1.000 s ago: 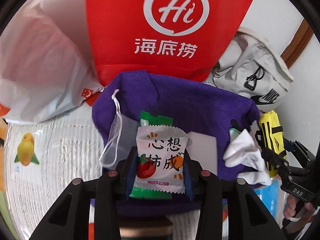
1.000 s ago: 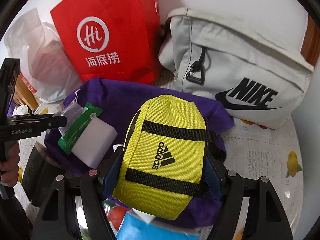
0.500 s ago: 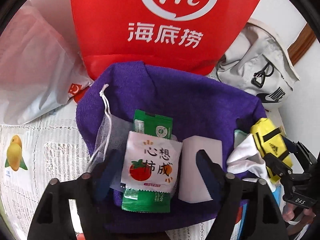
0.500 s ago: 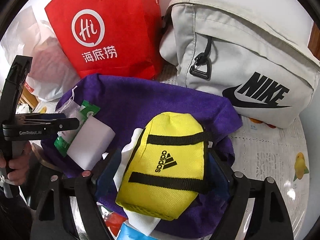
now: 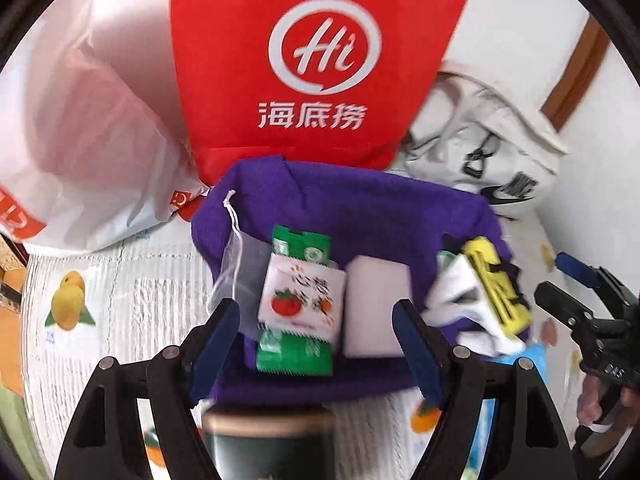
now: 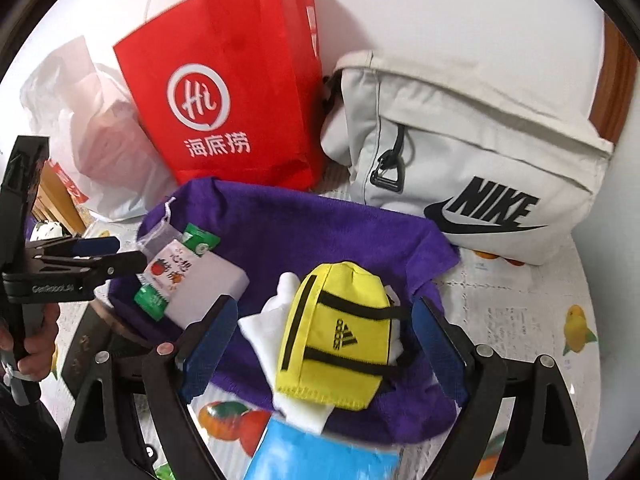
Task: Organize soft objects
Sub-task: 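Open the left tool on the towel while the right tool releases the pouch there, then move both tools back and grasp the black watch strap with the left tool, then lift the watch strap with the left tool while the right tool grasps the green tissue packet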
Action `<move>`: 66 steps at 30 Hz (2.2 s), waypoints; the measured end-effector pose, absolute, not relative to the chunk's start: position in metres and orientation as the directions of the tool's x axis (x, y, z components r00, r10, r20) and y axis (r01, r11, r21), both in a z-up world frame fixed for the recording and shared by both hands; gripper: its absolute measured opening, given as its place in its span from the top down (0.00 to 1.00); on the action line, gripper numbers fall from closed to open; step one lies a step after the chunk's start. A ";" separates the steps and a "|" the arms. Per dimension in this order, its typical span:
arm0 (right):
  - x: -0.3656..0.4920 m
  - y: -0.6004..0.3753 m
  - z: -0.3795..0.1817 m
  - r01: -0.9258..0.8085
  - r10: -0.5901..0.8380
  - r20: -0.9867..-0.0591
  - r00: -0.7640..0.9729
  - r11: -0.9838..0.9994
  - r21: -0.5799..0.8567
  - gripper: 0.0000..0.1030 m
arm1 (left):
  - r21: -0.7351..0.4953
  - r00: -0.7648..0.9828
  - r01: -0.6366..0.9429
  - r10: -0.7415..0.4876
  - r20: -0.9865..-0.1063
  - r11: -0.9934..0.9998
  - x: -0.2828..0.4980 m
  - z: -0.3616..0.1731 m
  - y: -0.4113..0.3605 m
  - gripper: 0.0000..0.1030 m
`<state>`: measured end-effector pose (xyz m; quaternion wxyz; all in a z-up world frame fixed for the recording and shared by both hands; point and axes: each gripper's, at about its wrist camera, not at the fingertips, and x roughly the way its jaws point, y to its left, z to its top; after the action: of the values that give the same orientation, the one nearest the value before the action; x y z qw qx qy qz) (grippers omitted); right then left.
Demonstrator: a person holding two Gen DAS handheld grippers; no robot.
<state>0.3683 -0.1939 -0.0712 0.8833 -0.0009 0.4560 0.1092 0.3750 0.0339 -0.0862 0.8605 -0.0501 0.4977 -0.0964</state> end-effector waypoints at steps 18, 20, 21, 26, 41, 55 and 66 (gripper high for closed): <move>0.215 -0.201 -0.027 -0.177 0.252 -0.759 0.600 0.968 0.181 0.14 | -0.202 0.474 0.095 -0.223 -0.852 0.975 0.227 -0.062 0.048 0.25; 0.197 -0.199 -0.027 -0.183 0.258 -0.760 0.596 0.966 0.185 0.14 | -0.207 0.469 0.107 -0.233 -0.852 0.972 0.212 -0.066 0.044 0.25; 0.189 -0.199 -0.027 -0.183 0.260 -0.759 0.598 0.965 0.186 0.14 | -0.205 0.468 0.114 -0.234 -0.852 0.972 0.206 -0.068 0.041 0.25; 0.156 -0.200 -0.034 -0.179 0.272 -0.761 0.589 0.962 0.205 0.14 | -0.126 0.462 0.165 -0.189 -0.867 0.978 0.177 -0.092 0.018 0.25; 0.096 -0.228 -0.072 -0.084 0.225 -0.784 0.578 0.973 0.217 0.14 | -0.004 0.450 0.255 -0.122 -0.885 0.967 0.152 -0.170 -0.010 0.34; 0.094 -0.220 -0.095 -0.084 0.228 -0.817 0.530 0.973 0.217 0.14 | -0.031 0.453 0.340 -0.193 -0.871 0.940 0.146 -0.169 -0.013 0.67; 0.106 -0.186 -0.105 -0.166 0.297 -0.816 0.495 0.955 0.247 0.14 | 0.022 0.480 0.254 -0.106 -0.871 0.967 0.144 -0.166 0.010 0.80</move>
<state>0.1055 -0.1856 -0.1047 0.8620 0.0677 0.4840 0.1345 0.1441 0.0105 -0.1664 0.8572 0.0740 0.4988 -0.1049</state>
